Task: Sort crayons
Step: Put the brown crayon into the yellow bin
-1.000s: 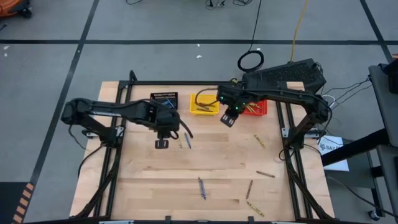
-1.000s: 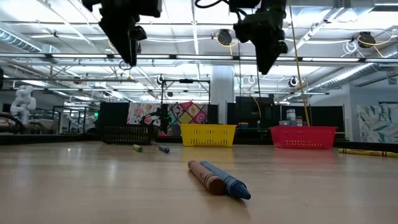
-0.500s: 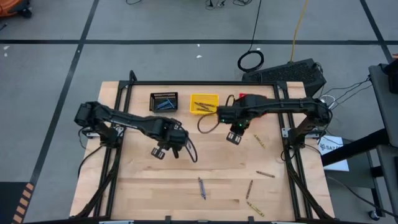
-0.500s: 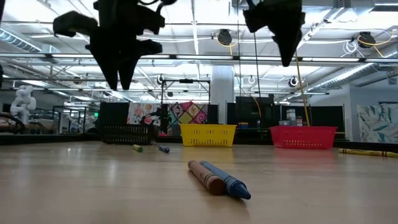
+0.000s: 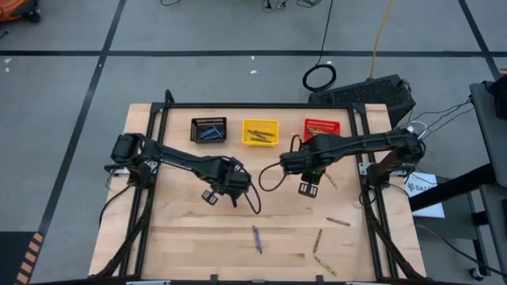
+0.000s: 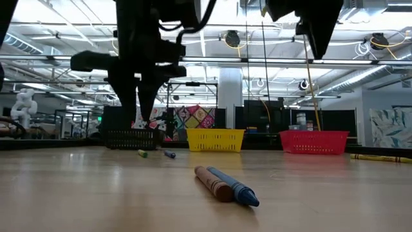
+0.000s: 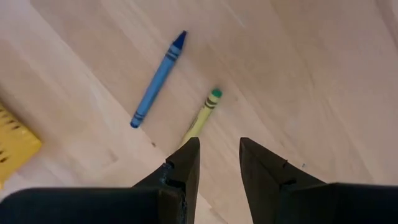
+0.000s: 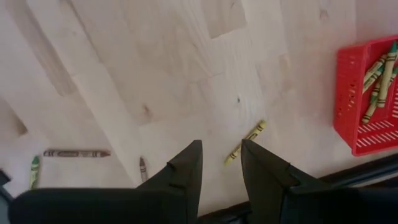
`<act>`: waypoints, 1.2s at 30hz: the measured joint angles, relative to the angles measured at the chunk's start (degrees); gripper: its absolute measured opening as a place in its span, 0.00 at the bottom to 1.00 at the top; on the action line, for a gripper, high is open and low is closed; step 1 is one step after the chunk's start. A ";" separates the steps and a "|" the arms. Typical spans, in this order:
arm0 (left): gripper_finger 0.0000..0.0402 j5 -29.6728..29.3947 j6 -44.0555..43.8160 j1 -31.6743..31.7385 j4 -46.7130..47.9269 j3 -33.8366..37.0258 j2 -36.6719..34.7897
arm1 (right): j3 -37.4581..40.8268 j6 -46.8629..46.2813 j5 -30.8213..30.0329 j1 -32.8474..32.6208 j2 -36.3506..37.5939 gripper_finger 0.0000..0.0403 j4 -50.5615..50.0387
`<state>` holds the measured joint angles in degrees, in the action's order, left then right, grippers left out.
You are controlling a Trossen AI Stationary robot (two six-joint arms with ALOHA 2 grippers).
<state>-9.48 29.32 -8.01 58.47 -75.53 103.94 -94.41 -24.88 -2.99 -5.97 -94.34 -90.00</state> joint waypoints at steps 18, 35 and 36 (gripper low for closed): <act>0.26 0.68 -0.61 1.46 2.07 5.15 1.70 | 1.81 -26.01 -0.12 -12.78 9.78 0.24 -0.01; 0.26 2.27 -5.79 -2.98 2.45 5.17 1.23 | 29.67 -44.16 6.08 -35.66 9.70 0.24 19.73; 0.26 2.19 -6.42 -3.01 2.51 5.12 1.23 | 30.81 -44.68 6.10 -36.16 9.70 0.24 20.19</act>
<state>-7.29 22.90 -11.03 60.98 -70.41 105.17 -63.60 -69.56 3.11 -42.12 -84.64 -69.81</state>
